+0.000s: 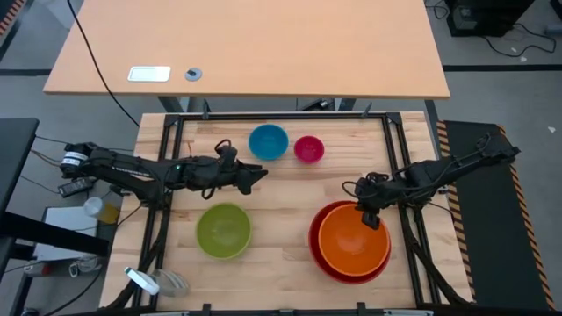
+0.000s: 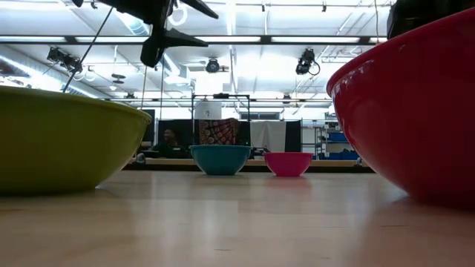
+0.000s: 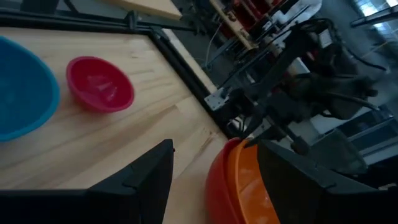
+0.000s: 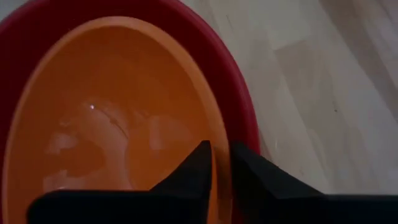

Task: Nest bowls inside each other
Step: Stack the orange bowl on top of the red bowl, then stack the green bowl on top of the orange bowl

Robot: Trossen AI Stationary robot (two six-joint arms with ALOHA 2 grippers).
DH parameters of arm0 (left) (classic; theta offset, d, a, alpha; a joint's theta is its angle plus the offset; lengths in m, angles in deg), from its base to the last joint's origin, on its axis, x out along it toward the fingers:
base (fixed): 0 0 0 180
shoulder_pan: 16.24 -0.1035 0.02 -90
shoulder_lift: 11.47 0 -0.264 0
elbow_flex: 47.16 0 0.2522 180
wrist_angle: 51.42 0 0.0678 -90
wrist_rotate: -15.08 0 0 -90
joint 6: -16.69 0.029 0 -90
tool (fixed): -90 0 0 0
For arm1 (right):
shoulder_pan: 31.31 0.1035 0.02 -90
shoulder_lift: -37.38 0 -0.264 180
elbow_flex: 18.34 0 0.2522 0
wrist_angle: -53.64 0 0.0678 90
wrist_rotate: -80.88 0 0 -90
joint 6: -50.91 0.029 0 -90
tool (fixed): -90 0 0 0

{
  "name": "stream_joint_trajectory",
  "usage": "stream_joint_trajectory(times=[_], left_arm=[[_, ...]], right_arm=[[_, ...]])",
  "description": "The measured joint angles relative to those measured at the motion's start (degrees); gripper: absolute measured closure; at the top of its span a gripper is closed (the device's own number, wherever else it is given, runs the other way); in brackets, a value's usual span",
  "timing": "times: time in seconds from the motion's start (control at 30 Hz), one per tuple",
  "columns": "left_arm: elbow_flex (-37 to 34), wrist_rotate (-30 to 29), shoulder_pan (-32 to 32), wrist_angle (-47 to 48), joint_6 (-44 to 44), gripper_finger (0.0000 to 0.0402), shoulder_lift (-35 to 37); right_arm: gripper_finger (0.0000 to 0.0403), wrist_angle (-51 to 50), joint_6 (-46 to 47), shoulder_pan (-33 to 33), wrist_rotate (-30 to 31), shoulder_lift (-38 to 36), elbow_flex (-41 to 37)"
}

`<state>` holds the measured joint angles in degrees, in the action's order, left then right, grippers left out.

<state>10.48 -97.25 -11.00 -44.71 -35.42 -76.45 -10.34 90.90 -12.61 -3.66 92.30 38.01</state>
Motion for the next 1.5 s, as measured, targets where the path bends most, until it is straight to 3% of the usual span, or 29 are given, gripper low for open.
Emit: stream_joint_trajectory(times=[0.23, 0.43, 0.63, 0.83, 0.93, 1.17, 1.33, 1.5], left_arm=[[-0.01, -1.84, -0.06, 1.44, -0.89, 0.0166, 0.00], [-0.02, -3.15, -2.91, 3.69, -5.92, 0.0166, 0.00], [-0.02, -3.01, -5.69, 6.83, -7.05, 0.0166, -1.05], [1.06, -0.97, -8.13, 8.93, -7.07, 0.0166, -4.17], [4.96, 3.25, -7.07, 16.74, -1.37, 0.0166, -5.33], [17.80, 13.86, -1.81, 44.77, 15.02, 0.0166, -8.63], [21.24, 23.14, 2.66, 55.68, 18.07, 0.0166, -11.44], [21.27, 25.03, 6.94, 64.67, 18.40, 0.0166, -12.03]], right_arm=[[0.0239, -1.93, 1.07, -0.31, -2.33, 1.44, 1.22], [0.0176, -5.89, 4.03, -0.57, -0.54, 1.35, 6.68], [0.0140, -9.45, 5.48, -1.71, -0.58, 1.35, 10.81], [0.0129, -11.22, 5.42, -3.40, -0.54, 1.35, 13.62], [0.0131, -11.81, 5.26, -3.80, -0.02, 1.34, 14.70], [0.0132, -10.75, 3.27, -4.63, 4.13, 1.55, 16.71], [0.0133, -6.10, 1.38, -6.29, 3.05, 3.63, 17.62], [0.0133, -1.84, -1.59, -6.52, 1.06, 7.85, 17.62]])
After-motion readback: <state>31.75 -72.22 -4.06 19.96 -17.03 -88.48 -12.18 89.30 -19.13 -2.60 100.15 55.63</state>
